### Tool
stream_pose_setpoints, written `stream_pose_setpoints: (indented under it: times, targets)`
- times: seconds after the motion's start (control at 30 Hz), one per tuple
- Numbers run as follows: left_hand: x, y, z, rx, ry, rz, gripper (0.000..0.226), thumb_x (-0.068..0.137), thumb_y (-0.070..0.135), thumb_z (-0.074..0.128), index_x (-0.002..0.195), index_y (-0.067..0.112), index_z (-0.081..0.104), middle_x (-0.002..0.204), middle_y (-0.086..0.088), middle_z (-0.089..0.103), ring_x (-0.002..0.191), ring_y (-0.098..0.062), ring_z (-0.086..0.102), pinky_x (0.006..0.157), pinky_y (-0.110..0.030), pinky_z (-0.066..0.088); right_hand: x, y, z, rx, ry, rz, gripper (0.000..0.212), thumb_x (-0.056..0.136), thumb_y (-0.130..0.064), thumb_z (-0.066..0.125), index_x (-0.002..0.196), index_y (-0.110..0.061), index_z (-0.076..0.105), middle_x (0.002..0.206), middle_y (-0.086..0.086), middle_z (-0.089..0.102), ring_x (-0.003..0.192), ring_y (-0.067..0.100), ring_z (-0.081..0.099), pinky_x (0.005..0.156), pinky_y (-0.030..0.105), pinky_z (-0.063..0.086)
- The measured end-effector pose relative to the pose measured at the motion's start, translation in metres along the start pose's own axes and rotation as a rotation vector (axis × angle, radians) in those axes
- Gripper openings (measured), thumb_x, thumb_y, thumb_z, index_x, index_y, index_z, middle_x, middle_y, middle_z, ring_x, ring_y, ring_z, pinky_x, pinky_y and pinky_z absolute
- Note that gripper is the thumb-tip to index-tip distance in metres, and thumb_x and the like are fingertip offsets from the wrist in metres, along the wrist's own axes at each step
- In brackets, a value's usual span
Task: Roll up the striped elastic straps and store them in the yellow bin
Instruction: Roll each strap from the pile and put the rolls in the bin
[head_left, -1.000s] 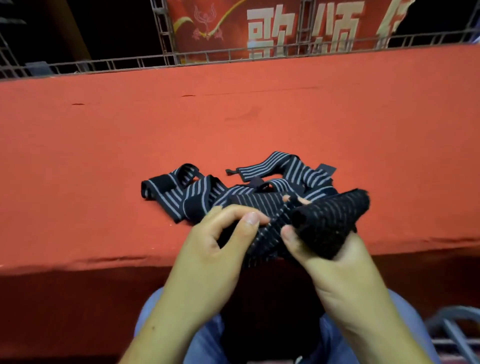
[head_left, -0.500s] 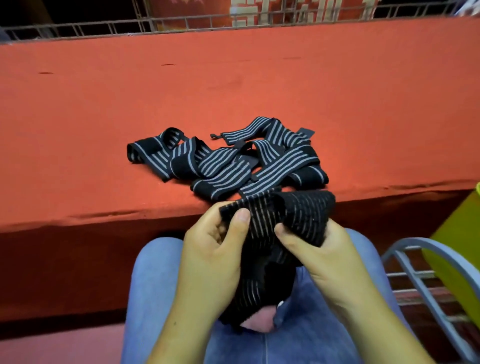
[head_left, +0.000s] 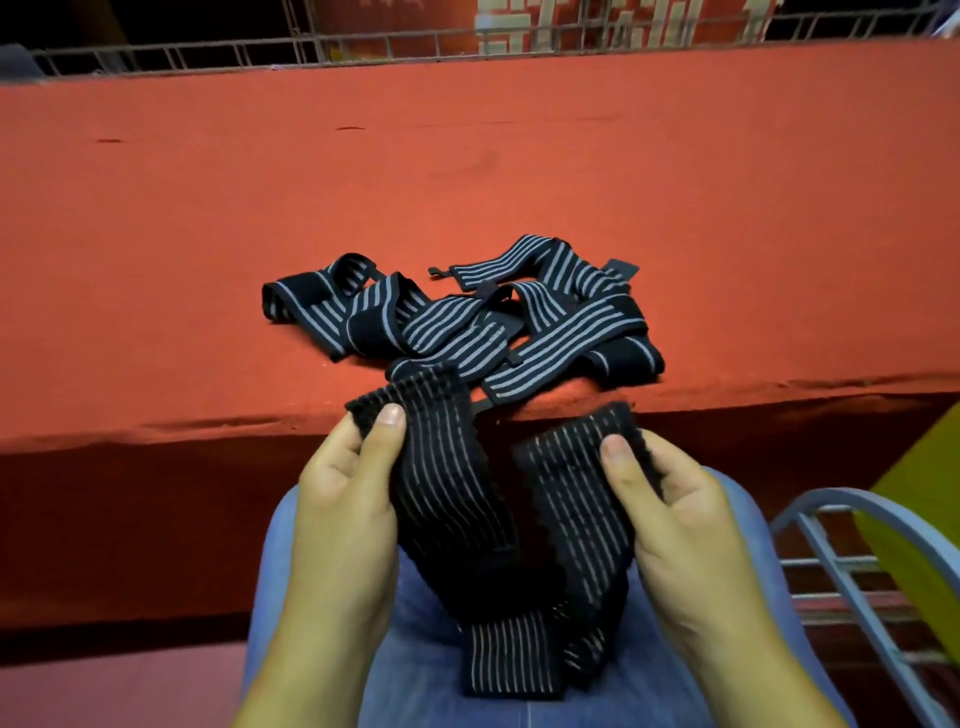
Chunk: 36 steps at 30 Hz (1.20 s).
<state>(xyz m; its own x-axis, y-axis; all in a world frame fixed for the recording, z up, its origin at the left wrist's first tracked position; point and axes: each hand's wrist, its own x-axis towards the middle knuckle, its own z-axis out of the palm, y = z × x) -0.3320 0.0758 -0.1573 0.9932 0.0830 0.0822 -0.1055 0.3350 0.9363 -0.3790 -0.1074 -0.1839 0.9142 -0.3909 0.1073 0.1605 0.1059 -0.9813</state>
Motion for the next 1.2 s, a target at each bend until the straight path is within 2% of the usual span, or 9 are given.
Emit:
stream_pose_setpoints:
  times: [0.13,0.3,0.4,0.53,0.63,0.83,0.93,1.07,1.2]
  targets:
    - [-0.004,-0.003,0.004,-0.124,-0.167,-0.084,0.016,0.090,0.015,0.065,0.093,0.011,0.080,0.099,-0.011,0.078,0.093,-0.016,0.074,0.077,-0.023,0.059,0.000,-0.003,0.003,0.030,-0.029,-0.003,0.026,0.091,-0.036,0.061,0.109,-0.033,0.080,0.102,0.004,0.082,0.092,0.014,0.076,0.077,0.025,0.059]
    - [-0.007,-0.007,-0.001,-0.004,-0.357,-0.086,0.038,0.082,0.027,0.068,0.117,0.014,0.078,0.119,-0.014,0.076,0.118,-0.026,0.070,0.097,-0.032,0.055,0.001,-0.006,0.003,0.069,-0.050,-0.003,0.025,0.094,-0.030,0.060,0.110,-0.029,0.079,0.105,0.005,0.082,0.097,0.014,0.077,0.080,0.023,0.058]
    - [-0.007,-0.007,-0.002,0.045,-0.414,-0.067,0.044,0.085,0.036,0.064,0.123,0.018,0.075,0.124,-0.012,0.075,0.123,-0.028,0.068,0.104,-0.040,0.050,0.000,-0.010,0.004,0.010,-0.074,-0.030,0.013,0.098,-0.029,0.070,0.108,-0.027,0.079,0.105,0.004,0.081,0.099,0.014,0.075,0.084,0.025,0.057]
    - [-0.009,-0.005,0.001,0.111,-0.420,-0.065,0.043,0.085,0.037,0.064,0.122,0.019,0.075,0.121,-0.012,0.075,0.121,-0.031,0.068,0.110,-0.054,0.047,-0.002,-0.014,0.004,-0.065,-0.091,-0.064,0.017,0.097,-0.036,0.067,0.103,-0.025,0.078,0.100,0.006,0.081,0.095,0.017,0.076,0.082,0.028,0.060]
    - [-0.008,-0.005,0.002,0.144,-0.402,-0.038,0.040,0.083,0.040,0.064,0.116,0.021,0.078,0.117,-0.009,0.077,0.117,-0.028,0.071,0.107,-0.051,0.050,-0.002,-0.018,0.004,-0.094,-0.070,-0.065,0.027,0.098,-0.042,0.062,0.096,-0.022,0.079,0.094,0.007,0.080,0.088,0.016,0.075,0.076,0.024,0.059]
    - [-0.006,0.002,-0.001,0.058,-0.324,-0.005,0.028,0.090,0.023,0.061,0.108,0.009,0.078,0.110,-0.015,0.078,0.109,-0.020,0.071,0.091,-0.026,0.056,0.014,-0.013,-0.016,-0.135,0.135,-0.119,0.024,0.105,-0.018,0.061,0.098,-0.029,0.082,0.097,-0.008,0.081,0.088,0.005,0.069,0.078,0.023,0.056]
    - [-0.007,0.005,-0.002,-0.036,-0.324,-0.038,0.022,0.088,0.022,0.066,0.100,0.008,0.077,0.101,-0.014,0.076,0.095,-0.020,0.070,0.080,-0.028,0.058,0.016,-0.013,-0.019,-0.135,0.183,-0.127,0.027,0.106,-0.015,0.062,0.099,-0.032,0.081,0.098,-0.010,0.082,0.091,0.001,0.072,0.081,0.017,0.057]
    - [-0.009,0.009,-0.001,0.026,-0.332,-0.029,0.041,0.084,0.038,0.066,0.100,0.002,0.071,0.092,-0.017,0.072,0.085,-0.024,0.065,0.073,-0.030,0.056,0.018,-0.007,-0.018,-0.149,0.252,-0.116,0.020,0.105,-0.013,0.062,0.102,-0.024,0.078,0.094,-0.012,0.082,0.088,0.000,0.070,0.079,0.014,0.055]
    - [-0.009,0.010,0.001,0.064,-0.294,-0.022,0.027,0.092,0.027,0.068,0.096,0.000,0.070,0.086,-0.015,0.072,0.078,-0.021,0.064,0.067,-0.024,0.055,0.018,-0.003,-0.014,-0.093,0.250,-0.076,0.018,0.107,-0.016,0.061,0.109,-0.021,0.078,0.096,-0.007,0.082,0.093,0.005,0.070,0.085,0.020,0.055]
